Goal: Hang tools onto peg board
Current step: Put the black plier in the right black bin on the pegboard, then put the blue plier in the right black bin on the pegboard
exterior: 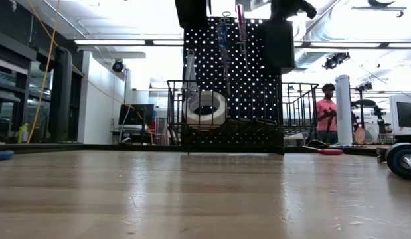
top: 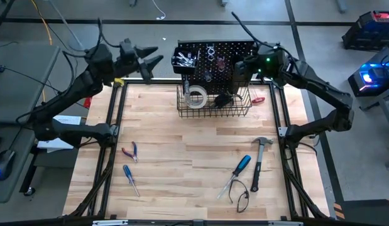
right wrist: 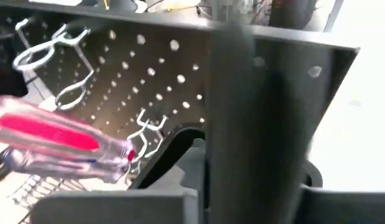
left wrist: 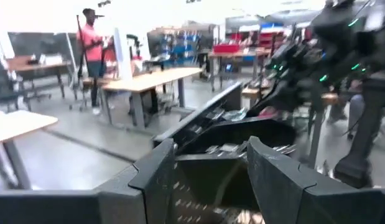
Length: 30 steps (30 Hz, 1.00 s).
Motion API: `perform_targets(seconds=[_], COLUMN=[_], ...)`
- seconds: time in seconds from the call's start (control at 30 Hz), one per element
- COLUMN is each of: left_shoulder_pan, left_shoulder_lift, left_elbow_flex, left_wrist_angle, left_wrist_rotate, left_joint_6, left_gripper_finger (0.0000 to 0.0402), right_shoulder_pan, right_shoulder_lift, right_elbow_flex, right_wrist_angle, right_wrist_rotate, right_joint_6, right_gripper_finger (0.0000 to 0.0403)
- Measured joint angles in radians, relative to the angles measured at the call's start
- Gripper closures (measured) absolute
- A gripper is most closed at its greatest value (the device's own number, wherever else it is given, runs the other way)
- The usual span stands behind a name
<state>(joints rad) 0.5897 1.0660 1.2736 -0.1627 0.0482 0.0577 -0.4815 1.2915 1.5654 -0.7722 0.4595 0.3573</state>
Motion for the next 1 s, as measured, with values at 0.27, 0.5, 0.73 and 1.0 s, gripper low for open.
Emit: perform_targets(seconds=[0.27, 0.5, 0.73, 1.0], left_shoulder_pan=[0.160, 0.274, 0.328, 0.312], left_shoulder_lift=[0.120, 0.152, 0.204, 0.391], left_elbow_flex=[-0.001, -0.074, -0.286, -0.211], left_wrist_angle=[-0.022, -0.038, 0.389, 0.501], left_wrist_rotate=[0.335, 0.425, 0.493, 0.629], left_joint_6=[-0.101, -0.092, -0.158, -0.078], left_gripper_finger=[0.0220, 0.0220, 0.0220, 0.0220], right_shoulder_pan=[-0.002, -0.003, 0.000, 0.000], right_shoulder_lift=[0.000, -0.001, -0.004, -0.005], right_elbow_flex=[0.000, 0.000, 0.000, 0.000], right_wrist_angle=[0.013, 0.017, 0.036, 0.038], right_wrist_rotate=[-0.009, -0.020, -0.048, -0.049], right_joint_6=[-0.001, -0.007, -0.009, 0.003], right_gripper_finger=[0.0306, 0.0272, 0.0267, 0.0266])
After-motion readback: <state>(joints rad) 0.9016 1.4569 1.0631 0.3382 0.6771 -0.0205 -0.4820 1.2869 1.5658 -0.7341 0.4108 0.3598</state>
